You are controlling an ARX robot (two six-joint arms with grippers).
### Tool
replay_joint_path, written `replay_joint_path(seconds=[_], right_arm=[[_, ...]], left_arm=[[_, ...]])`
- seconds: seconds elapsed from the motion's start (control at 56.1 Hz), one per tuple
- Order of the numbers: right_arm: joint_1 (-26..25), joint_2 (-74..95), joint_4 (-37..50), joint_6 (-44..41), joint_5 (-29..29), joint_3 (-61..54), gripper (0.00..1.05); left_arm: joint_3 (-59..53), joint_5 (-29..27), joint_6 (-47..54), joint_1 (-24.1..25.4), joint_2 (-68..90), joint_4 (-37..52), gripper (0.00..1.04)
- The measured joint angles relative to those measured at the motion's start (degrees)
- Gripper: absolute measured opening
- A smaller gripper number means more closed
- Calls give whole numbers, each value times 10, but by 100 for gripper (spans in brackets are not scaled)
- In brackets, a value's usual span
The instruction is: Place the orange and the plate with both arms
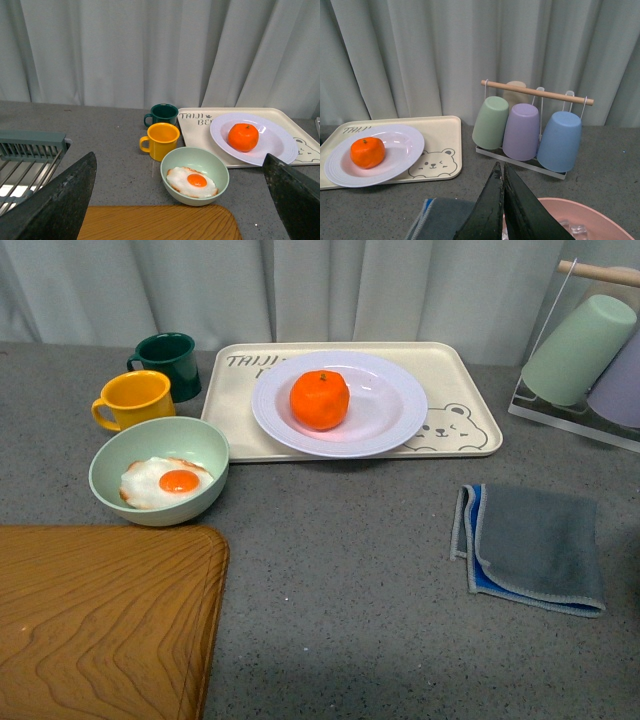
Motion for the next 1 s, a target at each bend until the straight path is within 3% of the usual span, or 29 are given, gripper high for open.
replay_joint_path(seconds=[0.445,0.873,0.998], right_arm=[[0,-141,-134,0,0,0,1],[0,-215,-208,0,0,0,1],[0,-301,-303,0,-2,0,1]], left_arm=[[0,0,0,0,0,0,98],[0,0,0,0,0,0,98],[0,0,0,0,0,0,98]])
